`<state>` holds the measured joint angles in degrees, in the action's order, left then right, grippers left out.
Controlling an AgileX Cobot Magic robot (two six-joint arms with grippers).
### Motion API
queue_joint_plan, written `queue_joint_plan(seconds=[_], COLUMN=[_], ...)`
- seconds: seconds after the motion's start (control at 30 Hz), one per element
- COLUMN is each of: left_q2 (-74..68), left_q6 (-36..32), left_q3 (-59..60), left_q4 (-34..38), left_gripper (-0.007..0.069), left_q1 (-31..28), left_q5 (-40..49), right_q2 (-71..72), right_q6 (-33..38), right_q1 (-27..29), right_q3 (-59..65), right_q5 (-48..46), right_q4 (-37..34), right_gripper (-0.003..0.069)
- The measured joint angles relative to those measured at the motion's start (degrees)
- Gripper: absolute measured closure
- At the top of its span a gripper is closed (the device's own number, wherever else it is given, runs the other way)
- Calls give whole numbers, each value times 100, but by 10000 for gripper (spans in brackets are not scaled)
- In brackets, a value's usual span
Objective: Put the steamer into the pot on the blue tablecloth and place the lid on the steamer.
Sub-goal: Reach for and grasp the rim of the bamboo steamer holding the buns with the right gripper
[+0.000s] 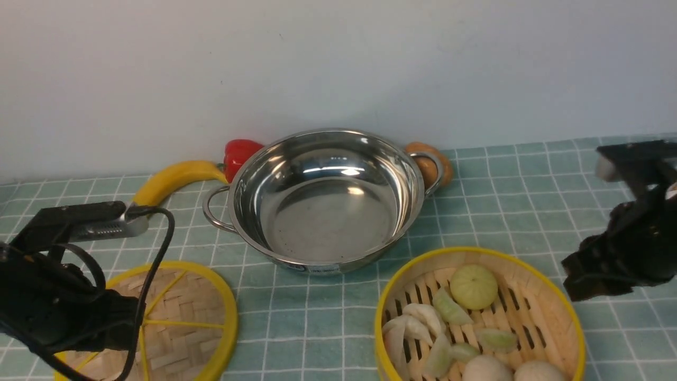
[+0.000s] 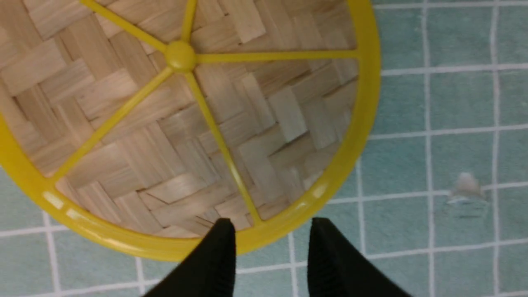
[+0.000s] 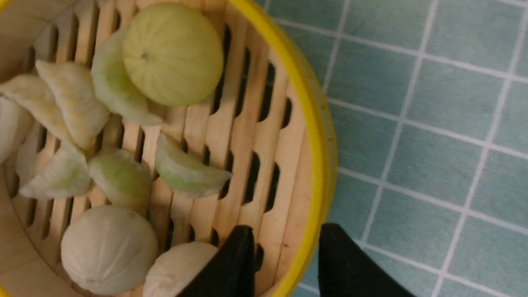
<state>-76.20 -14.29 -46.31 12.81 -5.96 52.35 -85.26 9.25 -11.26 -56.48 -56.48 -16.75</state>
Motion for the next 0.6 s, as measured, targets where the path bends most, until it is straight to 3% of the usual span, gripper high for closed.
queue_joint_plan(seconds=[0.03,0.07,0.1,0.17,0.23,0.6], left_q2=[-64,-65,-83,-83,-83,-88], left_q6=[30,39,87,134,155,162], left_q3=[-59,-65,-89,-96,-99,-99], left_q4=[-123,-123,-188,-199,-215,-215], left_gripper=[382,382,382,382,382,382], left_q1=[0,0,0,0,0,0], left_q5=[-7,-5,-12,-16,-16,-23], right_q2=[-41,-47,-53,-53,-53,-282], right_q6=[-280,-280,-807,-1574,-1944,-2036], right_q1=[-390,-432,-719,-925,-941,-966], right_q3=[-1,-1,-6,-6,-6,-13], right_q5=[19,28,77,122,127,301], right_q4=[419,479,1020,1788,2102,2091], right_gripper=[419,419,419,419,419,419])
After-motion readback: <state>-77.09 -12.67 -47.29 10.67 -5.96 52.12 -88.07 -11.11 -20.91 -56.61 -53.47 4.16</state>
